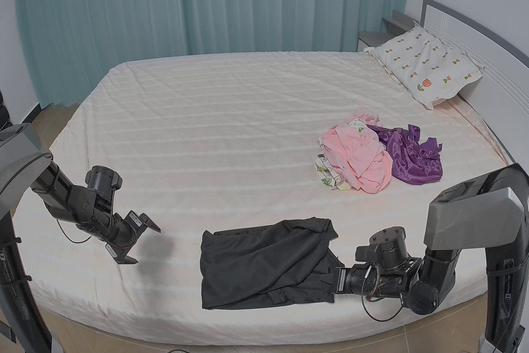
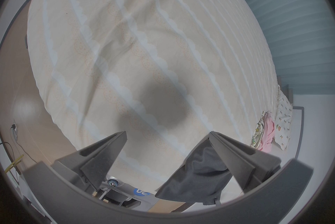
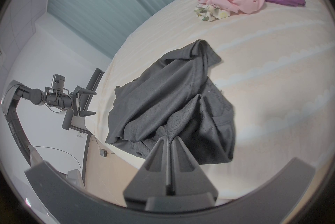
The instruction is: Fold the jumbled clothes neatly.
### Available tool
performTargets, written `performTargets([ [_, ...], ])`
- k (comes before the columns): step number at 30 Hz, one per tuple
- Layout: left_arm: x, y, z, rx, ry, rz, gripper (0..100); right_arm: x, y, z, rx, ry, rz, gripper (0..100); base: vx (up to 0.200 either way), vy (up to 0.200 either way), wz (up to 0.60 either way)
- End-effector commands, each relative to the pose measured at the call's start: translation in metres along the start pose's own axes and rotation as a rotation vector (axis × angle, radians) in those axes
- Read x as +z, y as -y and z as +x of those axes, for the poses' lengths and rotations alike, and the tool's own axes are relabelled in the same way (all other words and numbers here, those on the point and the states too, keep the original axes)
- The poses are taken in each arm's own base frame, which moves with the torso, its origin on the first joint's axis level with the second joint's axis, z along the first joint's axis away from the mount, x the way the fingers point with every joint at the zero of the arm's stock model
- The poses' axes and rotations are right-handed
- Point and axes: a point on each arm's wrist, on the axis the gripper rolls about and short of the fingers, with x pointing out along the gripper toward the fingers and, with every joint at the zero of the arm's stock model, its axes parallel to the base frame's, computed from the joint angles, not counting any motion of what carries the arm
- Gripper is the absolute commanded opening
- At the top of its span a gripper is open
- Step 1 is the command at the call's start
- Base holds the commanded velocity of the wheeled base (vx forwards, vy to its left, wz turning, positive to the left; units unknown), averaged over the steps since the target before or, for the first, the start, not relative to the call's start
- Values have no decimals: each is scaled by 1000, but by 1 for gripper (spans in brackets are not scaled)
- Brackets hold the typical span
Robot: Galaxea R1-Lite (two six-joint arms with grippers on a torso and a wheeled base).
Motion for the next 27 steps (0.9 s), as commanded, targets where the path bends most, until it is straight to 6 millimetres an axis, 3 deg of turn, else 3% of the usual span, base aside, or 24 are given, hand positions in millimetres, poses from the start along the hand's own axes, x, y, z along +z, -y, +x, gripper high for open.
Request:
performTargets([
  [1, 0, 0, 0, 2, 0, -1, 100, 6, 8, -13, -16, 13, 23, 0, 0, 0, 0],
  [13, 0, 0, 0, 1, -2, -1, 100, 11, 20, -28, -57, 9, 37, 0, 0, 0, 0],
  [20, 0, 0, 0, 1, -2, -1, 100, 5, 26, -15, -63, -13, 37, 0, 0, 0, 0],
  [21, 0, 0, 0, 1, -2, -1, 100, 4, 26, -14, -62, -14, 38, 100, 0, 0, 0],
  [27, 0, 0, 0, 1, -2, -1, 100, 22, 20, -13, -8, 96, 18, 100, 0, 0, 0],
])
